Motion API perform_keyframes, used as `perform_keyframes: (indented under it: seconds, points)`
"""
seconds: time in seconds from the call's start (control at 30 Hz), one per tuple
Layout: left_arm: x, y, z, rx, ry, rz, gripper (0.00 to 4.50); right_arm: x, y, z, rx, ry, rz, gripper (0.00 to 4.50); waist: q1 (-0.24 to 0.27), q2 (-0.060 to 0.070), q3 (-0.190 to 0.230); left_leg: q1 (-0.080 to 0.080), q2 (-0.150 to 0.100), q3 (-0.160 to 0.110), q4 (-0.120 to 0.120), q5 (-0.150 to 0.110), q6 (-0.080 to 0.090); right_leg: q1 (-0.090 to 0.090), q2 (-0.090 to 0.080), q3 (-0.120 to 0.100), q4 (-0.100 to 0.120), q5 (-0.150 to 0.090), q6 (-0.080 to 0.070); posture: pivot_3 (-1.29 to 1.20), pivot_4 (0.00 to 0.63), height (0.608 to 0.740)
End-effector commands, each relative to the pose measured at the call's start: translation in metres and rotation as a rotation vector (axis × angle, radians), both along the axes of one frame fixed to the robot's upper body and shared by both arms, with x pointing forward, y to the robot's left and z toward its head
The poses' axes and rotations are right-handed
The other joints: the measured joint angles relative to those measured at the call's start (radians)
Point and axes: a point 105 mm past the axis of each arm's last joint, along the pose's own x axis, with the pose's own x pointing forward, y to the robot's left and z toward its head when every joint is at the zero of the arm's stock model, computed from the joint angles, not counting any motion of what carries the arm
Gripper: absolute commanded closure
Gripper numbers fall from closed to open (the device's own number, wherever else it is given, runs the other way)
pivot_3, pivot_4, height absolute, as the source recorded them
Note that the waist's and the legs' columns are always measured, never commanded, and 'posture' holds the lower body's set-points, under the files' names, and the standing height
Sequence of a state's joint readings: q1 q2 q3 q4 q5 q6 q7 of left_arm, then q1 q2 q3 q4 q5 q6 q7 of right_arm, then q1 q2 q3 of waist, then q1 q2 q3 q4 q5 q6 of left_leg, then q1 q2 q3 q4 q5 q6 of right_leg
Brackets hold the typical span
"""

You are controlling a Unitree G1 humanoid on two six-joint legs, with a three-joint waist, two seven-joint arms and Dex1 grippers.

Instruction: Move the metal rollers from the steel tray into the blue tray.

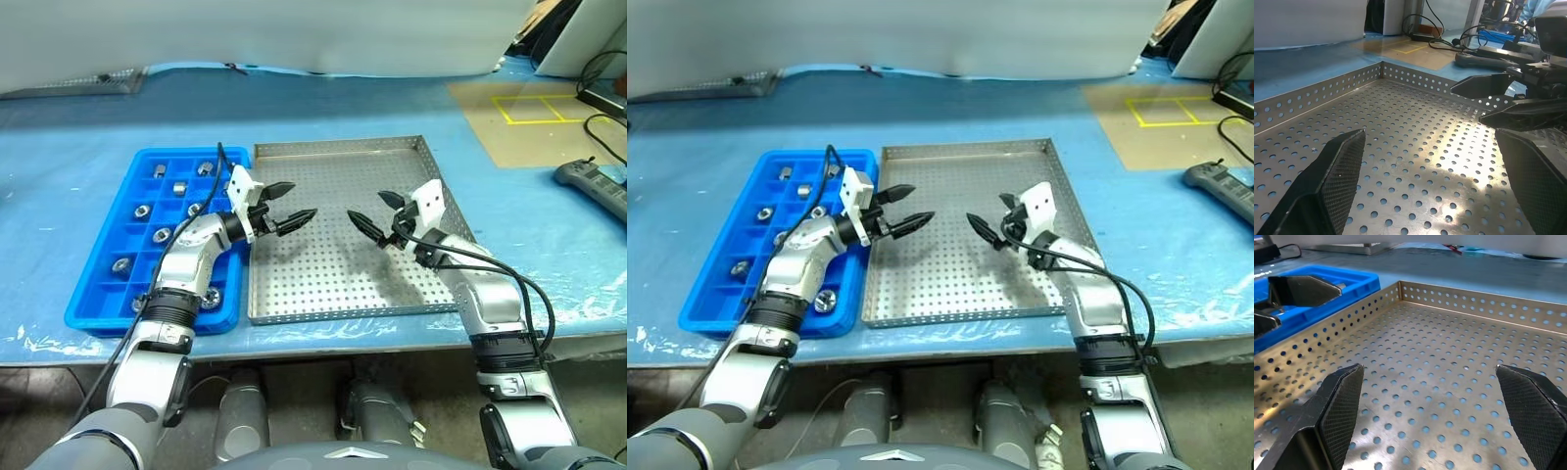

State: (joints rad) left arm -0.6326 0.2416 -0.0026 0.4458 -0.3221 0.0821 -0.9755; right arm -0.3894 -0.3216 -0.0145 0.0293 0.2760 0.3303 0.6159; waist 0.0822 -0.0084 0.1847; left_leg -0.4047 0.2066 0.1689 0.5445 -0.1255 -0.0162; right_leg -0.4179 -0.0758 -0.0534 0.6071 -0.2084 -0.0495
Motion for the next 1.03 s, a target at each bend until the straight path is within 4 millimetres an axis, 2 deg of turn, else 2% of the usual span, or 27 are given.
perform_keyframes:
  seconds: [0.03,0.53,0.7,1.03]
  points:
    - [-0.003,-0.001,0.011,0.022,-0.067,-0.002,0.04,0.001,0.01,0.014,-0.002,-0.048,0.05,0.0,0.004,0.0,0.0,0.0,0.0,0.0,0.0,0.0,0.0,0.0,0.0,0.0,0.0,0.0,0.0,0.06,0.15,0.74]
    - [-0.008,0.008,0.005,0.029,-0.062,0.063,0.04,0.008,0.024,0.011,-0.017,-0.04,0.126,0.0,0.043,0.0,0.0,0.0,0.0,0.0,0.0,0.0,0.0,0.0,-0.001,0.0,0.001,0.0,0.0,0.16,0.15,0.74]
    - [-0.009,0.012,0.009,0.007,-0.077,0.085,0.04,0.006,0.027,0.007,-0.004,-0.015,0.152,0.0,0.048,0.0,0.0,0.0,0.0,0.0,0.0,0.0,0.0,0.0,-0.001,0.0,0.001,0.0,0.0,0.17,0.15,0.74]
    - [-0.011,0.013,0.004,0.015,-0.065,0.095,0.04,0.006,0.029,0.006,-0.01,-0.005,0.165,0.0,0.051,0.0,0.0,0.0,0.0,0.0,0.0,0.0,0.0,0.0,-0.001,0.0,0.001,0.0,0.0,0.18,0.15,0.74]
